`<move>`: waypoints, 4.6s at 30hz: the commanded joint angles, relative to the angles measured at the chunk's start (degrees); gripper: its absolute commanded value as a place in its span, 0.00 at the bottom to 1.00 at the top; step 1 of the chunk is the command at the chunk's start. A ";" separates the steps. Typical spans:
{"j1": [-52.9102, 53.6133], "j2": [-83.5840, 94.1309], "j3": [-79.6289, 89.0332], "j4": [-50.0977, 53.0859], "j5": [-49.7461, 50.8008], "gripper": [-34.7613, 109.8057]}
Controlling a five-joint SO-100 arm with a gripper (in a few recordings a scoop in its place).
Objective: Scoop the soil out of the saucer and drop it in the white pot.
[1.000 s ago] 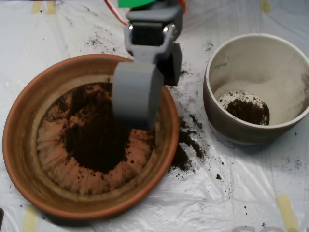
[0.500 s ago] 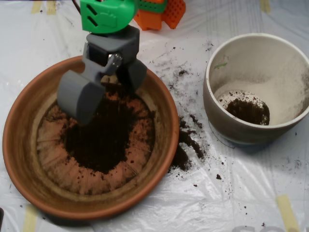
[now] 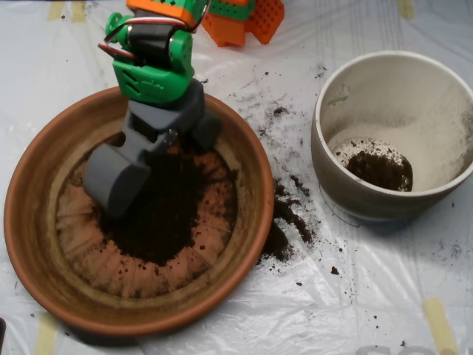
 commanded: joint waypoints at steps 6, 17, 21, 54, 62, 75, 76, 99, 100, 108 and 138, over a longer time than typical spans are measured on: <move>3.60 -5.80 -10.63 0.18 2.02 0.61; 2.90 -14.06 -17.49 -0.62 0.44 0.60; 1.32 -14.59 -17.75 -0.53 -0.79 0.58; -0.44 -10.90 -14.85 4.39 1.49 0.24; -2.46 -5.27 -17.84 7.73 1.05 0.24; -6.06 -3.78 -40.34 22.76 -0.70 0.24; -6.77 -3.08 -41.66 23.73 -0.88 0.24; -41.13 5.62 -57.92 33.84 -11.34 0.24; -43.07 4.83 -58.54 33.84 -11.95 0.24; -50.89 -1.67 -64.34 36.56 -14.15 0.30; -52.21 6.59 -53.17 35.86 -11.25 0.52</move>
